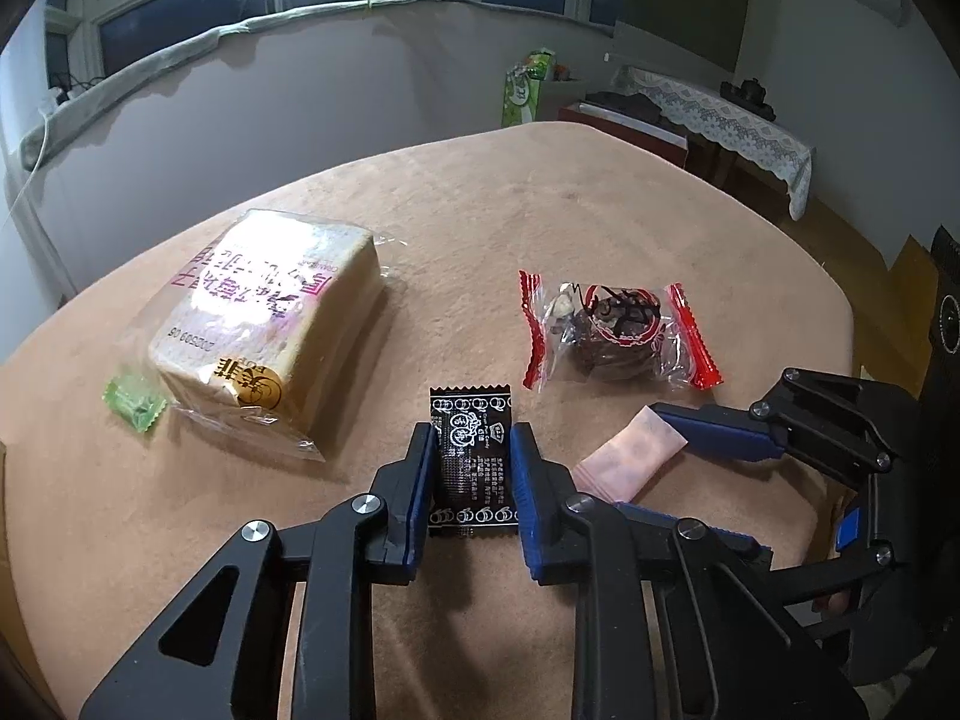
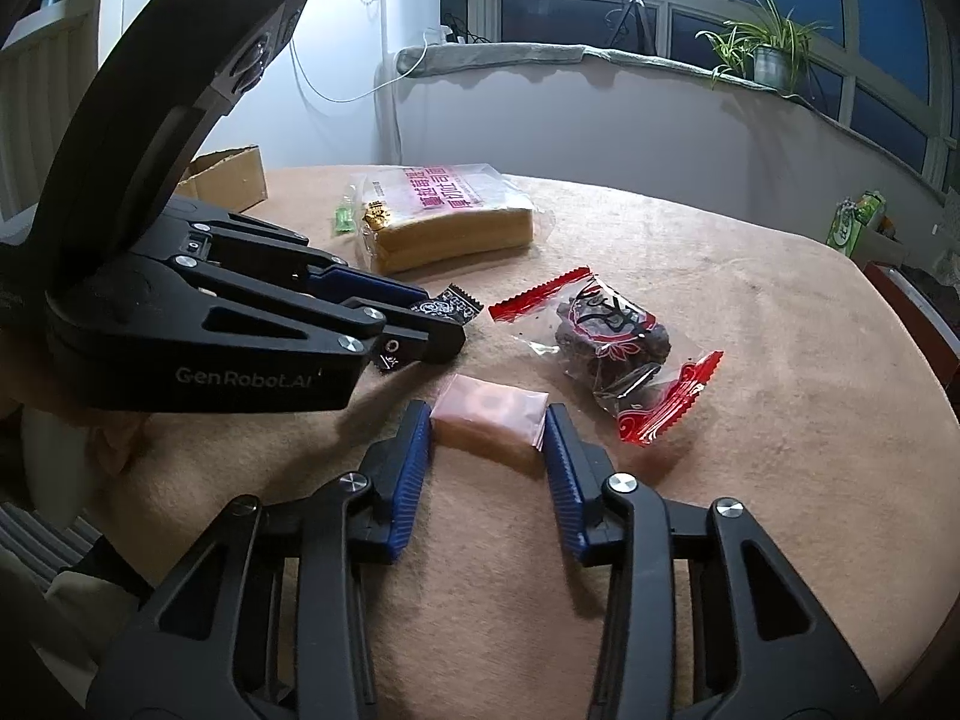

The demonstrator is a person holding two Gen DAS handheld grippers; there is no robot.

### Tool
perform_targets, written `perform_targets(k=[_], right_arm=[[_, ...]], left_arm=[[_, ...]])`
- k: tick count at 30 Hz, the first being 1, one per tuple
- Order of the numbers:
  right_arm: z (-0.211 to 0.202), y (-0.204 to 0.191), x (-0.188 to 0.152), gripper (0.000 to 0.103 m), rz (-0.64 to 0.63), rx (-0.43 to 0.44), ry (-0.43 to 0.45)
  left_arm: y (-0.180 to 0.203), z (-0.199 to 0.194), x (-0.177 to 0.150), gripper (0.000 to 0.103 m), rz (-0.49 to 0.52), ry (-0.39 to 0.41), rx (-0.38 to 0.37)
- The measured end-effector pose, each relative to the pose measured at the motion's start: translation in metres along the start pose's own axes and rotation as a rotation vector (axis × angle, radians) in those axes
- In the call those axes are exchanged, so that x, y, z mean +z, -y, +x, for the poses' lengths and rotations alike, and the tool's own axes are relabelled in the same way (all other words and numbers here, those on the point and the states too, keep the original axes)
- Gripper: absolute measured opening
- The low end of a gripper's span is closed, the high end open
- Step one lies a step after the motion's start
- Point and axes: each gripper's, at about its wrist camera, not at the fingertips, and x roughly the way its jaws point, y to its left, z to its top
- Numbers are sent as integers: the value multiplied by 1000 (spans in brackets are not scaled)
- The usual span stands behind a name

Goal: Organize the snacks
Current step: 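Grasp the black wrapped candy with the left gripper while the right gripper grasps the pink candy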

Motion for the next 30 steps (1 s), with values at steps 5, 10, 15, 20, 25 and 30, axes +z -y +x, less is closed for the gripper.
perform_targets(k=[5, 10, 15, 20, 25, 30], right_arm=[[-2, 0, 0, 38, 3, -4, 7], [-10, -2, 2, 38, 1, -13, 26], [-19, -3, 8, 38, -8, -23, 46], [-31, -11, 17, 38, -26, -33, 71], [-46, -23, 29, 38, -57, -45, 101], [-59, -38, 41, 38, -89, -58, 128]], left_arm=[[-3, -8, -2, 23, -12, 13, 1], [-1, -19, -2, 23, -15, 31, 9], [-1, -32, -2, 23, -18, 55, 23], [-2, -51, -1, 23, -21, 91, 39], [-9, -74, -3, 23, -26, 135, 62], [-15, -99, -9, 23, -38, 182, 80]])
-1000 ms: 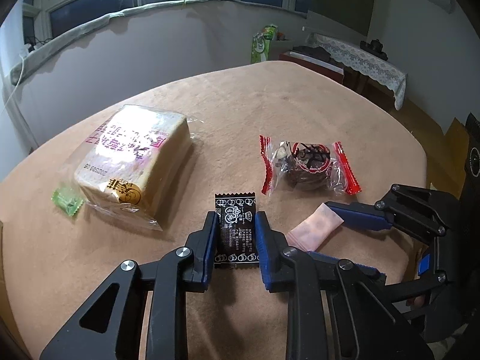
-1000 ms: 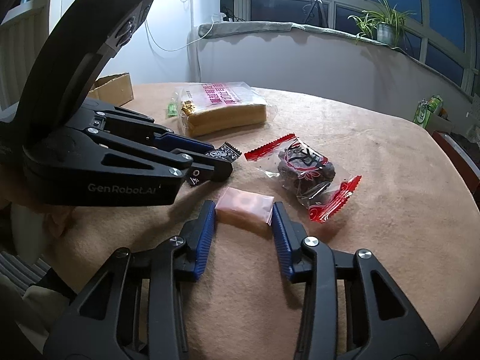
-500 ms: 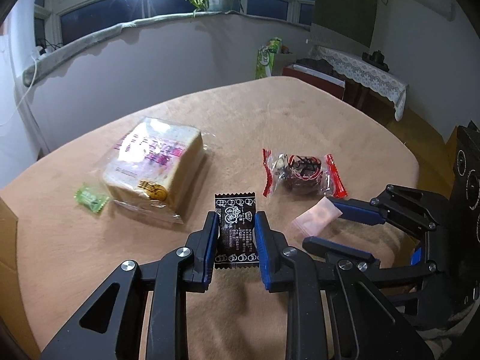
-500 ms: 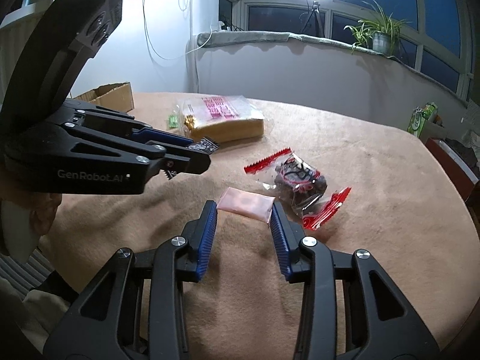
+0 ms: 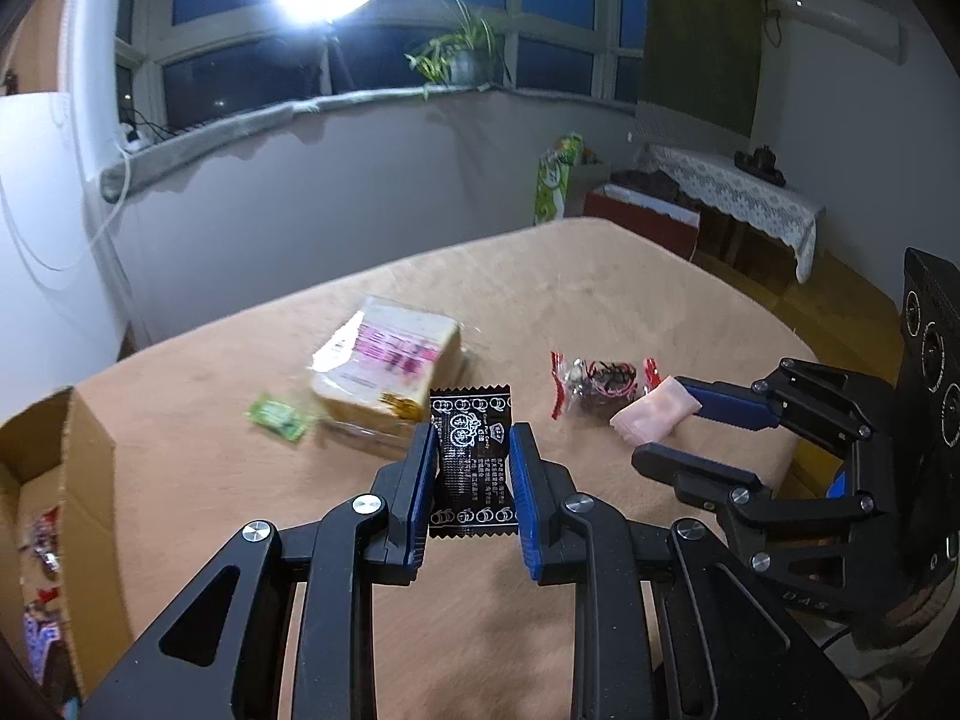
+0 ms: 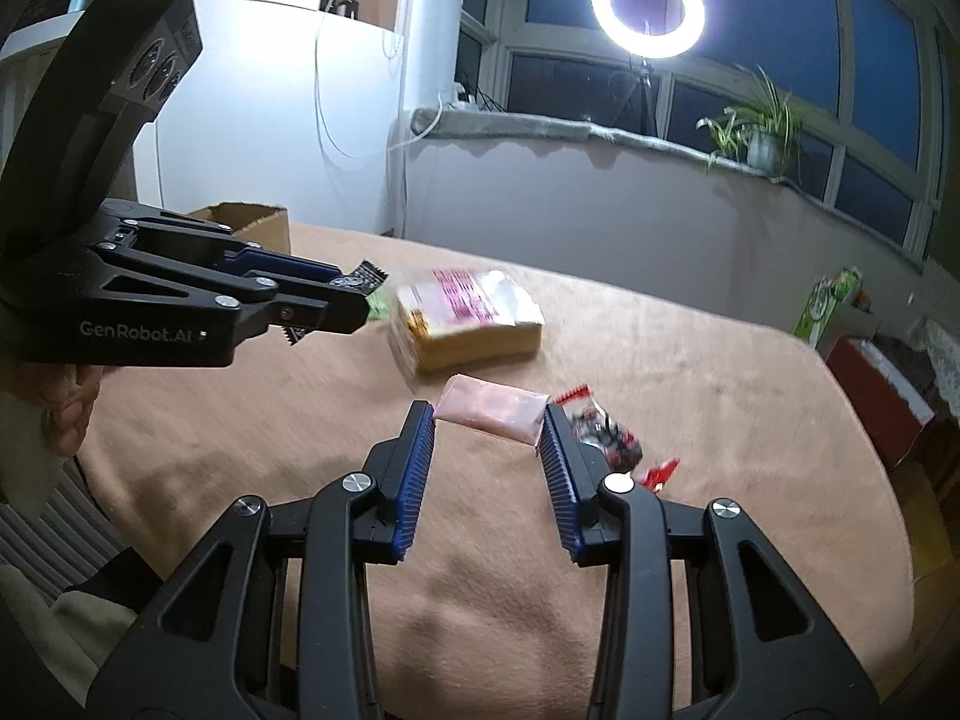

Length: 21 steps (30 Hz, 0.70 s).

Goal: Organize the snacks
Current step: 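Grasp the black wrapped candy with the left gripper while the right gripper grasps the pink candy, then carry both candies into the cardboard box and open both grippers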

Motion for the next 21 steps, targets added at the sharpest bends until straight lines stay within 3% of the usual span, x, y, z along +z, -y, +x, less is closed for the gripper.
perform_targets(k=[12, 21], right_arm=[[-11, -55, 42, 38, -123, -6, 38], [7, -125, 69, 38, -234, 75, 48]], left_arm=[[-50, -63, -18, 23, -73, 112, 74], [-107, -104, -52, 23, -171, 158, 185]])
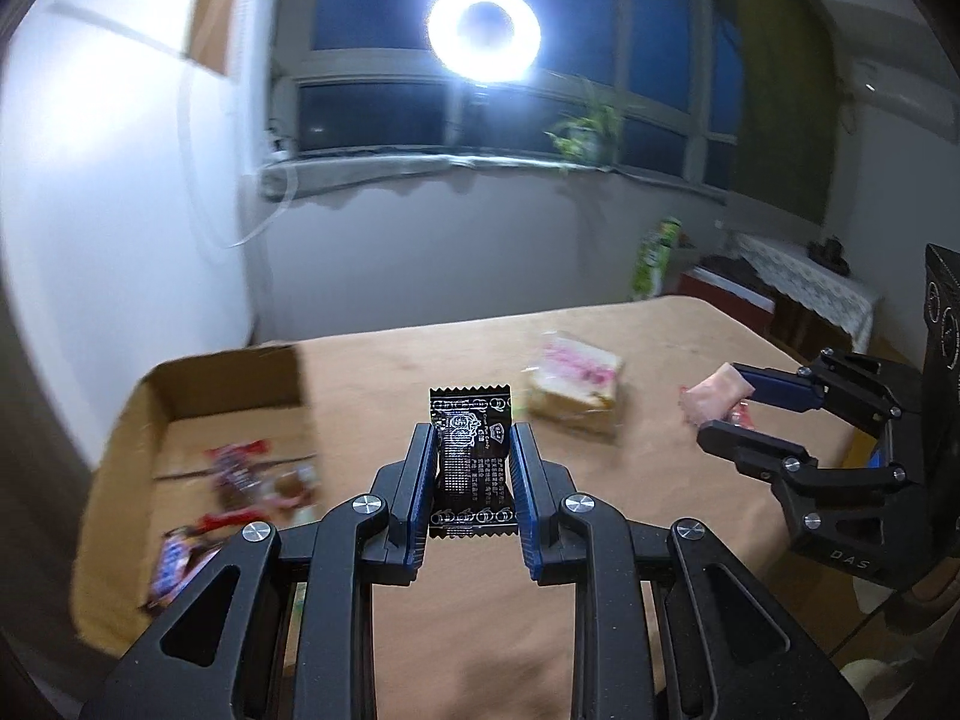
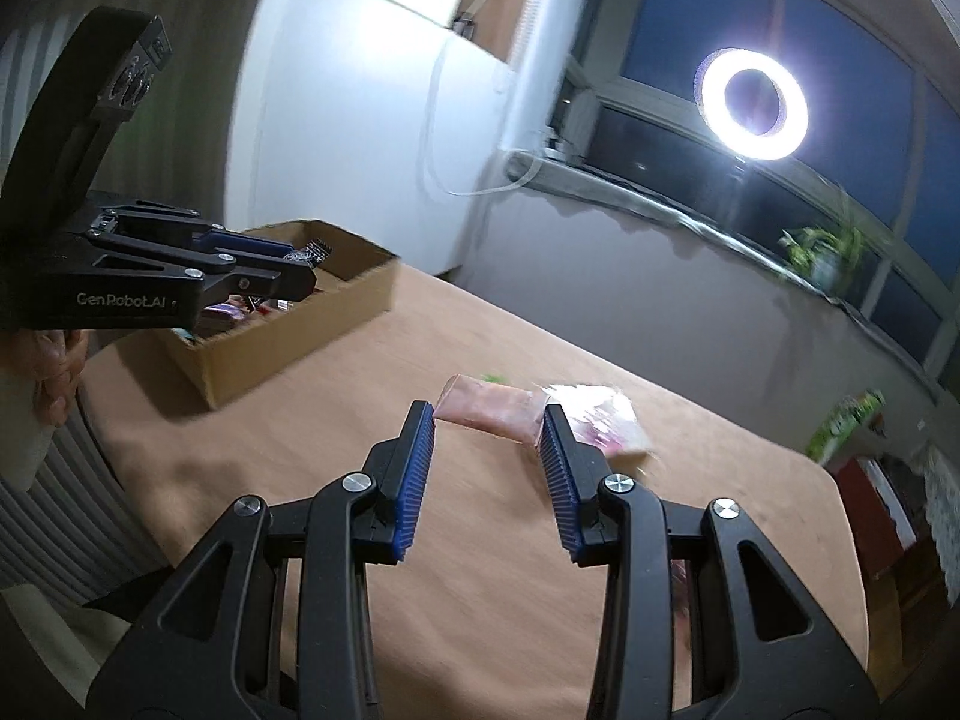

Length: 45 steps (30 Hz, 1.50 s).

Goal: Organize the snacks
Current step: 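Carry both candies into the cardboard box and open both grippers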

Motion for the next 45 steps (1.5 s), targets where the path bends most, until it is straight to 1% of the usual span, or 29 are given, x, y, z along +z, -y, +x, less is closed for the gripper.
perform_targets(k=[9, 15, 18, 22, 29, 30, 31, 32, 33, 34, 35, 37, 43, 44, 45], right_arm=[[32, -71, 36, 38, -91, 125, 32], [47, -104, 60, 38, -132, 185, 74], [56, -114, 70, 38, -149, 204, 87], [72, -124, 80, 38, -163, 225, 91], [108, -132, 84, 38, -174, 262, 62], [114, -132, 84, 41, -177, 272, 50], [119, -133, 83, 45, -185, 275, 34], [122, -134, 83, 54, -189, 271, 33], [123, -133, 82, 57, -189, 268, 38], [124, -132, 80, 58, -185, 261, 42], [123, -131, 78, 60, -180, 257, 39], [123, -127, 75, 60, -163, 248, 35], [114, -121, 69, 61, -135, 234, 32], [111, -121, 68, 62, -131, 230, 34], [108, -120, 67, 67, -126, 229, 38]], left_arm=[[-68, -30, -27, 23, -116, 2, 131], [-98, -41, -31, 23, -149, 10, 179], [-110, -40, -29, 23, -157, 12, 192], [-122, -37, -29, 23, -161, 7, 190], [-131, -19, -38, 23, -182, -30, 170], [-131, -15, -41, 23, -182, -42, 165], [-131, -12, -42, 25, -181, -47, 163], [-130, -10, -44, 37, -183, -55, 162], [-131, -8, -45, 47, -186, -60, 166], [-130, -9, -47, 58, -192, -61, 178], [-131, -10, -48, 65, -202, -60, 192], [-134, -11, -49, 68, -213, -60, 190], [-132, -24, -50, 68, -216, -50, 207], [-132, -26, -49, 69, -221, -44, 208], [-132, -29, -48, 69, -225, -39, 209]])
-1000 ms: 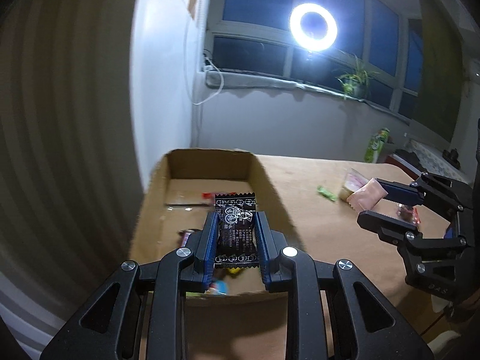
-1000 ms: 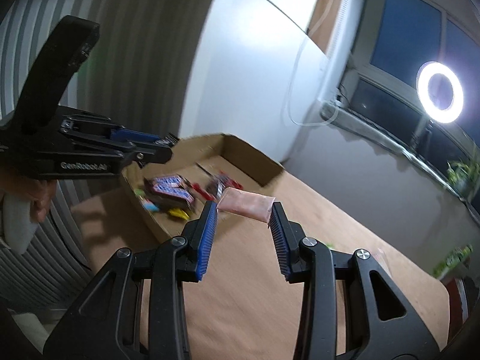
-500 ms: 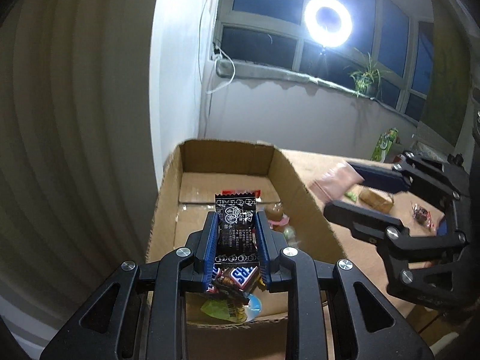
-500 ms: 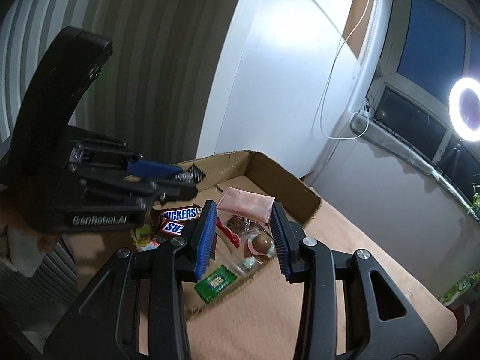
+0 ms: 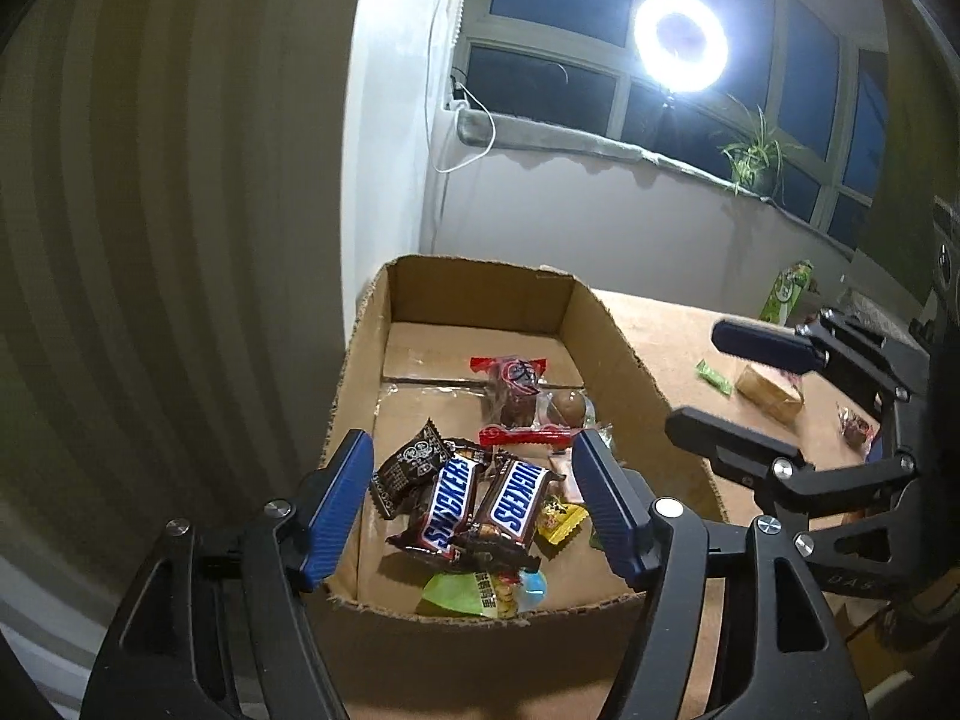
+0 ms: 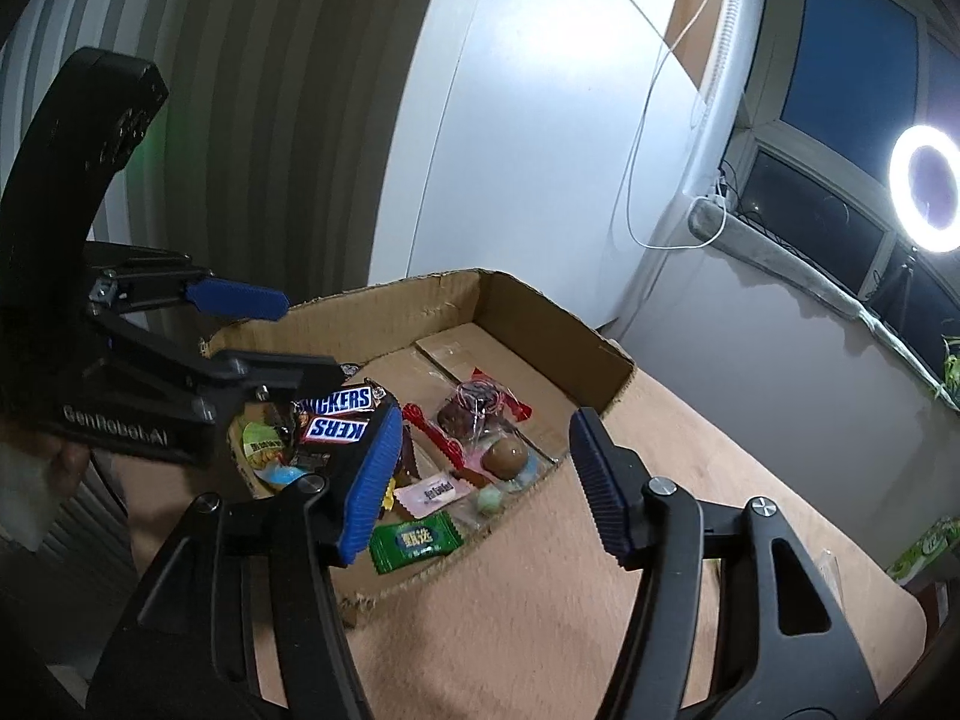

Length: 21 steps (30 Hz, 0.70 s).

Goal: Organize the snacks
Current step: 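Carry both candies into the cardboard box and open both grippers, then move both tools back toward the remaining snacks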

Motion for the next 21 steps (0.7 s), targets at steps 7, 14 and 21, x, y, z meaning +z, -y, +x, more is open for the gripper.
perform_targets(k=[7, 14, 21], right_arm=[[-23, -1, -10, 73, 43, 1, 18], [-44, 6, -18, 73, 68, -25, 40], [-60, 23, -31, 73, 101, -46, 47]], left_arm=[[4, -12, 1, 74, -2, 17, 9], [24, -17, 5, 74, 29, 22, 2], [54, -19, 9, 74, 75, 22, -15]])
